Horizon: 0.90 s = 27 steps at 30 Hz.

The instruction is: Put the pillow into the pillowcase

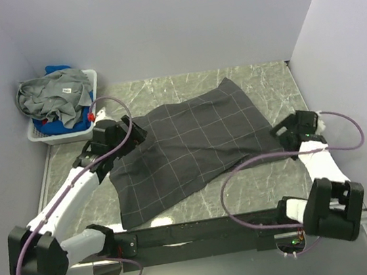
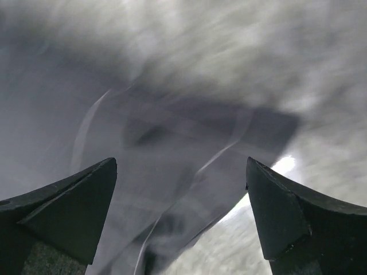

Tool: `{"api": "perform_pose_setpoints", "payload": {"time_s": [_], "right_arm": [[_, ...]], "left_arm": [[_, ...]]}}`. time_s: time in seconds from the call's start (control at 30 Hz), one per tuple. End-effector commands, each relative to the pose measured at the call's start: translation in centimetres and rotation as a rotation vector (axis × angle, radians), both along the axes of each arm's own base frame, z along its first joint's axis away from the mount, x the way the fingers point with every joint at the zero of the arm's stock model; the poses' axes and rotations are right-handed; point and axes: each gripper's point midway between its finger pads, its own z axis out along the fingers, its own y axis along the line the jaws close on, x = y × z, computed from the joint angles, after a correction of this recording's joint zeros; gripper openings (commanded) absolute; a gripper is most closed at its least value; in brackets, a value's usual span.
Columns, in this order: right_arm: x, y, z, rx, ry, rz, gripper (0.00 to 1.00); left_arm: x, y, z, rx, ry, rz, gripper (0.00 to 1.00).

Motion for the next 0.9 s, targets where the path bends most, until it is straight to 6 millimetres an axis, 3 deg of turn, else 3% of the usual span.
{"api": "perform_pose_setpoints", "payload": {"time_s": [0.0, 0.07, 0.13, 0.17, 0.27, 0.33, 0.47, 0.87], "right_arm": [[1.0, 3.4, 3.8, -0.122, -0.097, 0.15, 1.0], [1.1, 7.0, 4.5, -0.1, -0.145, 0.282, 1.0], [0.8, 9.5, 5.6, -0.081, -0.212, 0.36, 1.0], [0.5, 11.7, 6.1, -0.081, -0.241, 0.434, 1.0], [-0.5, 14.4, 7.8, -0.102, -0.326, 0.524, 1.0], [-0.8, 14.9, 8.6, -0.112, -0.368, 0.551, 1.0], [-1.1, 15.0, 9.2, -0.152, -0.378, 0.591, 1.0], [-1.2, 14.1, 8.7, -0.209, -0.377, 0.59, 1.0]], "left_arm": [[-0.6, 0.8, 3.3, -0.013, -0.064, 0.014, 0.95], [-1.1, 1.0, 4.3, -0.012, -0.088, 0.004, 0.97], [-1.7, 1.3, 4.5, 0.002, -0.092, -0.004, 0.99], [-2.0, 1.3, 4.4, 0.009, -0.091, -0.012, 0.99], [-3.2, 2.2, 4.2, 0.048, -0.111, -0.023, 0.99], [-3.8, 3.2, 4.9, 0.055, -0.157, 0.01, 0.99], [-4.7, 4.1, 4.4, 0.071, -0.177, 0.027, 0.99], [-5.2, 3.8, 4.9, 0.045, -0.225, 0.004, 1.0]]}}
